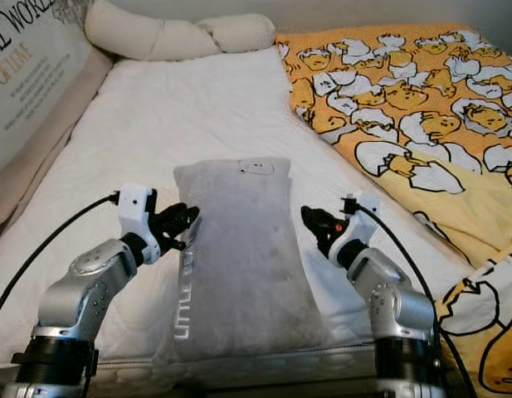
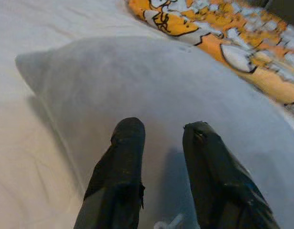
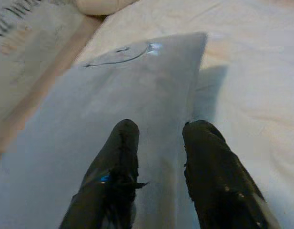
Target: Clean up the room
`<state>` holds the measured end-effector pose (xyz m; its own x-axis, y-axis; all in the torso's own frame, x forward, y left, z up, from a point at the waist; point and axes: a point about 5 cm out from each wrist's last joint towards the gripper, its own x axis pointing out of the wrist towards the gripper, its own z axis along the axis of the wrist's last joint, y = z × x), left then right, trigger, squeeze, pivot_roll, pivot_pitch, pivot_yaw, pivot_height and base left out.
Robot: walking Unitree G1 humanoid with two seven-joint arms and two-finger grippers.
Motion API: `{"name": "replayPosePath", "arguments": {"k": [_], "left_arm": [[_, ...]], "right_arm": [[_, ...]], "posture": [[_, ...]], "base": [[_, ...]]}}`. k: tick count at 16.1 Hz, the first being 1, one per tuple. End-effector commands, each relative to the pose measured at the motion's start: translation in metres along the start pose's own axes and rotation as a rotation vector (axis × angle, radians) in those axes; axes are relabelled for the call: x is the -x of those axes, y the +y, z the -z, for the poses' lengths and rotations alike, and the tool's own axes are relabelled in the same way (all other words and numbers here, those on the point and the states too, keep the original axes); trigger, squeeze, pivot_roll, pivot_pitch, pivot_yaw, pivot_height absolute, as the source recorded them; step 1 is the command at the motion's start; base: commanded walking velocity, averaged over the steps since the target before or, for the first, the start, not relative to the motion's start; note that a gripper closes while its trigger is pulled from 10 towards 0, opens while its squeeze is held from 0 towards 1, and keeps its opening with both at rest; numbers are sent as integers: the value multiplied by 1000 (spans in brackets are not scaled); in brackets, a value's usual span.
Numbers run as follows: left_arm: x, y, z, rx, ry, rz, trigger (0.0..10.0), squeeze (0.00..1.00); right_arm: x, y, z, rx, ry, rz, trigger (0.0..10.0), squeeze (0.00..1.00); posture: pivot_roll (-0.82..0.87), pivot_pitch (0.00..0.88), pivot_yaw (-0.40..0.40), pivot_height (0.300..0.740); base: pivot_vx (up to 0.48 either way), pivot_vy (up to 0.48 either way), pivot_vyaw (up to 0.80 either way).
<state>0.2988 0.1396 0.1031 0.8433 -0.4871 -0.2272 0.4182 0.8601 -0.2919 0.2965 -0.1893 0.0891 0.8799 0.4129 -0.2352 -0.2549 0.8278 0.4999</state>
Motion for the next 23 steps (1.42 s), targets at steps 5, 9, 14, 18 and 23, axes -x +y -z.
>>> {"name": "replayPosePath", "arguments": {"k": [5,9,14,18,23], "left_arm": [[4,12,10,391,-41,189,10000,1000],[1,33,48,322,117,126,10000,1000],[-3,18,64,441,127,241,10000,1000],[-11,0,84,373,216,255,10000,1000],[-22,-8,79,328,216,265,3608,0]], "right_arm": [[-2,-14,7,-219,44,-180,10000,1000],[3,-36,16,-253,125,-171,10000,1000],[3,-33,32,-350,177,-231,10000,1000],[-2,-24,57,-386,258,-243,10000,1000],[-12,-4,76,-368,321,-297,0,0]], "posture": [[-20,0,89,740],[-25,0,83,740],[-29,0,82,740],[-35,0,82,740],[-29,0,81,740]], "base": [[0,0,0],[0,0,0],[0,0,0],[0,0,0],[0,0,0]]}}
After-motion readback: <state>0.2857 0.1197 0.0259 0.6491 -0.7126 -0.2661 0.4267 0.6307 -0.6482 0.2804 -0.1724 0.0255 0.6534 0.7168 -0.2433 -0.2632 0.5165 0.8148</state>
